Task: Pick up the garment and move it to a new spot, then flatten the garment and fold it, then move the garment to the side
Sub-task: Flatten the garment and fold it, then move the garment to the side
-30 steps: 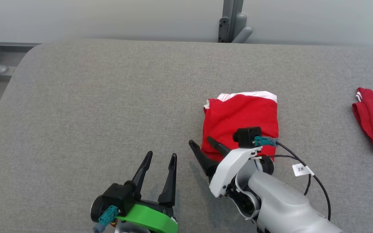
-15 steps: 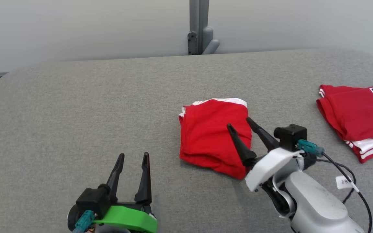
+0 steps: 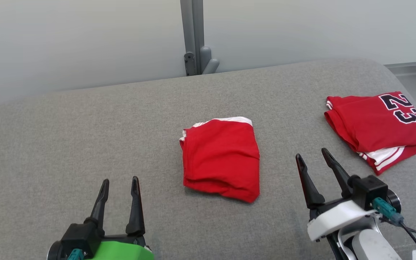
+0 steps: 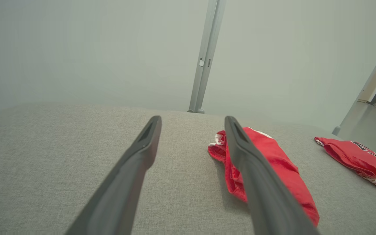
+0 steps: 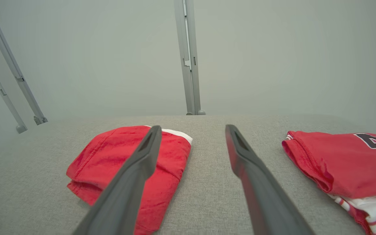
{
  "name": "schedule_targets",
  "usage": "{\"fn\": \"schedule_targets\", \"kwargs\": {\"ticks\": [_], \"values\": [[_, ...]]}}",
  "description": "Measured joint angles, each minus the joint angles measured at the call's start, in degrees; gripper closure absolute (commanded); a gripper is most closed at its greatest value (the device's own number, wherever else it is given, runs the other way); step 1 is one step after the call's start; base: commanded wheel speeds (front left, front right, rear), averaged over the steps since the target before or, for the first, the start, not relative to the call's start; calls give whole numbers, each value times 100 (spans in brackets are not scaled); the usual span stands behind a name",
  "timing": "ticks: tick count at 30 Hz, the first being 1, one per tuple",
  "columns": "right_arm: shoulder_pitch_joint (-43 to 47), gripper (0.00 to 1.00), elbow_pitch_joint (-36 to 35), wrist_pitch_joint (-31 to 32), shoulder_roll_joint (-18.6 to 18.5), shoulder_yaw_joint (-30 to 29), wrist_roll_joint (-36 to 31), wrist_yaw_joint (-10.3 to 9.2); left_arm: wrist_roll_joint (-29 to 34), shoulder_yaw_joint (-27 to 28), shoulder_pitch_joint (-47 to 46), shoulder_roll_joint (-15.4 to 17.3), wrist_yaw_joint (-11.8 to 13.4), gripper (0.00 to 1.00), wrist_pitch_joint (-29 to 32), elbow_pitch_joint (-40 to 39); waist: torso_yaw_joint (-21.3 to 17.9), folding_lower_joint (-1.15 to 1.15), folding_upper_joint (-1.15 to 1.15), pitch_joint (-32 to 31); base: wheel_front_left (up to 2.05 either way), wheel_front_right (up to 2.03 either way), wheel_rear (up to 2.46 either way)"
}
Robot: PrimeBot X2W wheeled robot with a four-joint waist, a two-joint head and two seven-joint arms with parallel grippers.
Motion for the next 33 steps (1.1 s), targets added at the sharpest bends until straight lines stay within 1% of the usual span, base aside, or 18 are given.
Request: {"fn": "schedule_targets", "kwargs": {"ticks": [1, 6, 13, 33], "values": [[0, 0, 0, 0, 0, 0, 0, 0, 0, 0, 0, 0, 0, 0, 0, 0, 0, 0, 0, 0, 0, 0, 0], [611, 0, -434, 0, 110, -302, -302, 0, 254, 124, 298, 1, -97, 0, 0, -107, -19, 0, 0, -144, 0, 0, 0], [1023, 0, -719, 0, 168, -369, -360, 0, 374, 203, 534, 1, -152, 0, 0, -134, 16, 0, 0, -239, 0, 0, 0], [1107, 0, -670, 0, 257, -346, -356, 0, 447, 215, 608, 0, -199, 0, 0, -45, 77, 0, 0, -304, 0, 0, 0]]}}
